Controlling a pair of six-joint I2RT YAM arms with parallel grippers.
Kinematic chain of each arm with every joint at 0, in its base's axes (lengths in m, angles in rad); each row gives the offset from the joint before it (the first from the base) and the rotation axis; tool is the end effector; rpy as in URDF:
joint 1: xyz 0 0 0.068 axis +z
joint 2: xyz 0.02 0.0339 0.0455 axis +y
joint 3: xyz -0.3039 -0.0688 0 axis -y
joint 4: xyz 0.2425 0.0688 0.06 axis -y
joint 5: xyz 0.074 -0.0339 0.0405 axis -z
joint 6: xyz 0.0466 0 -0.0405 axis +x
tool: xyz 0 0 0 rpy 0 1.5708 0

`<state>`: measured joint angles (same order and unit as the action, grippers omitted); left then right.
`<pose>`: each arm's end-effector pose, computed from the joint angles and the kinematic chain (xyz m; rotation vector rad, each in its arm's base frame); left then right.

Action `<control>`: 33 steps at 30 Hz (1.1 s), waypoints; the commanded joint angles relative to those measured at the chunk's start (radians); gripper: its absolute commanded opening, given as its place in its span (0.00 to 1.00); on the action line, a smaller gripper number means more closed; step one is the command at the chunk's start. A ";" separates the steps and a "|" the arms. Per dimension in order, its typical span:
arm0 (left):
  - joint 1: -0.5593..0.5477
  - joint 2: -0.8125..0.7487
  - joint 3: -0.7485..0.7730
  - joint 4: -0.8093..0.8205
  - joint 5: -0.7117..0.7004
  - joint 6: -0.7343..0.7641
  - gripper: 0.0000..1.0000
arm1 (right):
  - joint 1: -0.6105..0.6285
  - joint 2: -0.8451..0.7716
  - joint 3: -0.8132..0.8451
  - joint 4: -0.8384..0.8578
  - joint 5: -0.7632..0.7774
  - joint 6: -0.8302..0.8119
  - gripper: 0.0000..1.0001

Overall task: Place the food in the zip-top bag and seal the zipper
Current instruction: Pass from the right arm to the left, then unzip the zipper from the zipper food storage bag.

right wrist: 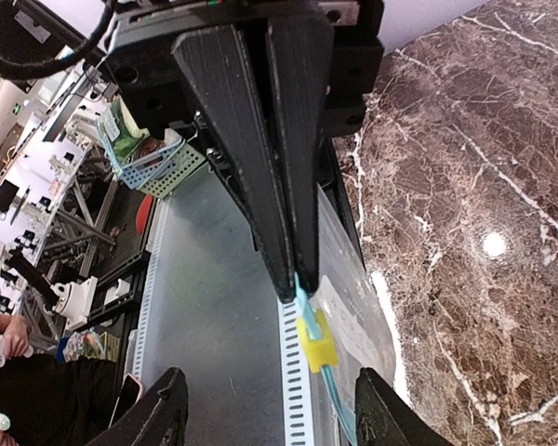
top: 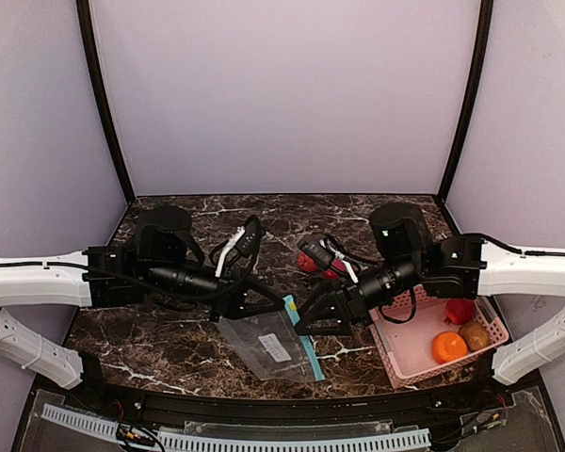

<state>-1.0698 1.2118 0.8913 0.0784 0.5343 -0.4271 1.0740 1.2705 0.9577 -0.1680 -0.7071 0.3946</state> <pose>0.1103 -0.2509 0.3512 1.0496 1.7812 -1.4827 0.1051 0.2573 0.3357 -1.2454 1.9873 1.5567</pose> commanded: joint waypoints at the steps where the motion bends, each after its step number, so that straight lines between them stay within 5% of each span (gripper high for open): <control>1: -0.004 -0.034 -0.017 0.029 0.005 -0.005 0.01 | -0.029 -0.065 -0.063 0.144 0.057 0.045 0.59; 21: -0.004 -0.027 -0.022 0.059 0.021 -0.028 0.01 | -0.033 -0.011 -0.059 0.256 -0.020 0.055 0.20; 33: -0.004 -0.011 -0.013 0.063 0.030 -0.030 0.01 | -0.033 0.002 -0.053 0.266 -0.011 0.049 0.18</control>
<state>-1.0698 1.2037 0.8864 0.1188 0.5430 -0.4534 1.0451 1.2560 0.8898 0.0631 -0.7071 0.4503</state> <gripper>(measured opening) 0.009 0.198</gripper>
